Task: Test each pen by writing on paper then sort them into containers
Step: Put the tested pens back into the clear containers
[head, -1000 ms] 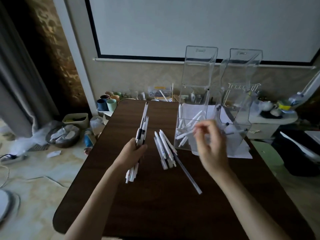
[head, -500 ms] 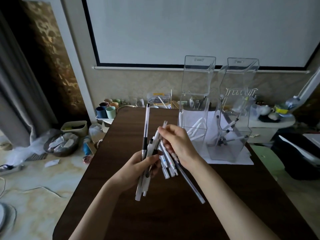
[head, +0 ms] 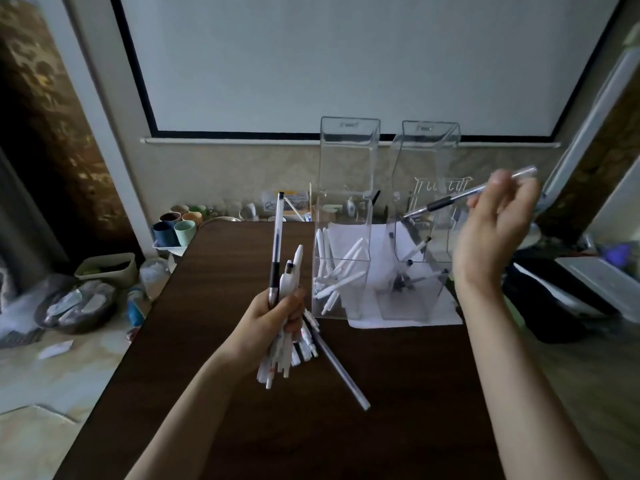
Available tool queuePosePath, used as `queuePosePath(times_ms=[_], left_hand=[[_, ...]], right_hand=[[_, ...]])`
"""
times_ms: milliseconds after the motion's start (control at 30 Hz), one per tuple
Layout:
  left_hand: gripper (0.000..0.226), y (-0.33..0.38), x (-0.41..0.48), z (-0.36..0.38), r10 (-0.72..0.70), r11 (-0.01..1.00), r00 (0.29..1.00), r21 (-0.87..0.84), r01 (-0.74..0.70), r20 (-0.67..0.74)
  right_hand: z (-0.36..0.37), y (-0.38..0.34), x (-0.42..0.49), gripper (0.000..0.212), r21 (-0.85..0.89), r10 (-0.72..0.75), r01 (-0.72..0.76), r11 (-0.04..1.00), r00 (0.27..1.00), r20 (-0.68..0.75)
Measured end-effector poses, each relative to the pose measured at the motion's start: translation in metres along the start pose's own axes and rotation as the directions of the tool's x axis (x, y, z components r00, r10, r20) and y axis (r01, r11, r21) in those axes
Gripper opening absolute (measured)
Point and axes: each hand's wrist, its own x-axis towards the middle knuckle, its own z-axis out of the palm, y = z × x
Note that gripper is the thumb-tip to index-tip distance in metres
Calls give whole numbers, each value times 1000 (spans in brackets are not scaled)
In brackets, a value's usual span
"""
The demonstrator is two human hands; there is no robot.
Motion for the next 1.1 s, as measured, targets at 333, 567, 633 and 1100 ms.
queuePosePath(times_ms=[333,567,633,1100], left_hand=[[28,7,18,37,-5,999,997,32,3,76],[31,8,25,46,-23,970,997,244,5,69],[29,9,26,47,-32,961,997,277,12,68],[27,11,40,58,-1,994,994,-109,14,113]], right_hand=[[-3,24,-26,24,-417,313,-142,898,871,378],[29,-29,-50,32,-188,277,-223,957,494,824],[32,-26,-53,25,-173,288,-263,949,505,814],[-16,58,19,41,-508,333,-120,853,875,352]])
